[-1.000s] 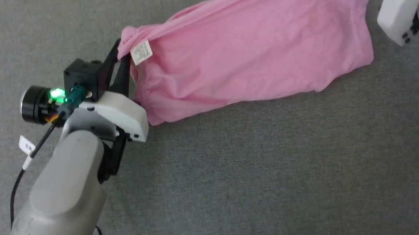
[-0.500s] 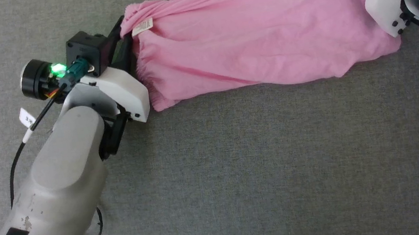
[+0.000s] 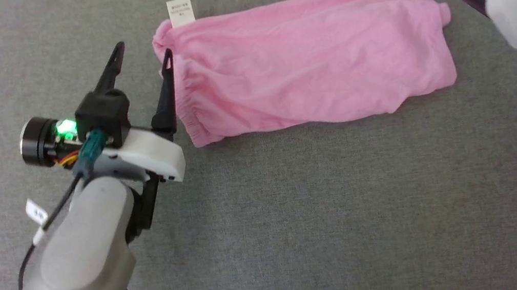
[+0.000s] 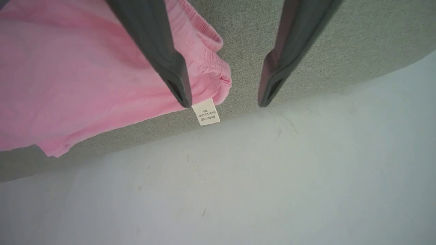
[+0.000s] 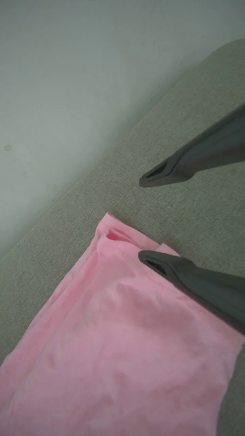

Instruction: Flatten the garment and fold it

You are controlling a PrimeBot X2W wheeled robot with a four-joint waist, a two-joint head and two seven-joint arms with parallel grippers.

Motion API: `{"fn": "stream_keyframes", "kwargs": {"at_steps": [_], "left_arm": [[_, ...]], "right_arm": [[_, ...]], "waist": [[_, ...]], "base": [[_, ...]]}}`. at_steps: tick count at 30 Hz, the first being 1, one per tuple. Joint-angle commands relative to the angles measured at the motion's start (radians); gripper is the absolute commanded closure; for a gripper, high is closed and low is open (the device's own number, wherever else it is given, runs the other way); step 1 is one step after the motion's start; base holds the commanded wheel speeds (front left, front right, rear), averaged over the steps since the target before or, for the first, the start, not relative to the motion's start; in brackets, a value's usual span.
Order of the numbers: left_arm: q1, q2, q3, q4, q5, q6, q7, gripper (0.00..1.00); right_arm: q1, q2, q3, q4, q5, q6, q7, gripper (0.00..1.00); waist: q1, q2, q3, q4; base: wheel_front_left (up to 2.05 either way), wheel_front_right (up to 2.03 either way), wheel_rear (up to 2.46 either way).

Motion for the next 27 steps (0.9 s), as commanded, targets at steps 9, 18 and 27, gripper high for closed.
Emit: {"fn": "stream_keyframes", "kwargs": {"at_steps": [9, 18, 27], "left_arm": [[0.118, 0.000, 0.072, -0.194, 0.070, 0.063, -0.005, 0.00], [0.115, -0.073, 0.093, -0.227, 0.110, 0.049, -0.005, 0.00], [0.126, -0.119, 0.144, -0.205, 0.144, 0.022, -0.005, 0.00]], "right_arm": [[-0.023, -0.112, 0.021, -0.132, 0.183, -0.002, 0.342, 0.00], [0.010, -0.043, -0.006, 0.037, 0.208, -0.002, 0.343, 0.00], [0.114, 0.009, 0.018, 0.101, 0.197, -0.002, 0.343, 0.00]], "waist": [[0.0001, 0.0000, -0.011, 0.054], [0.0001, 0.0000, 0.064, 0.142], [0.0001, 0.0000, 0.089, 0.145]], "base": [[0.00, 0.00, 0.00], [0.00, 0.00, 0.00], [0.00, 0.00, 0.00]]}}
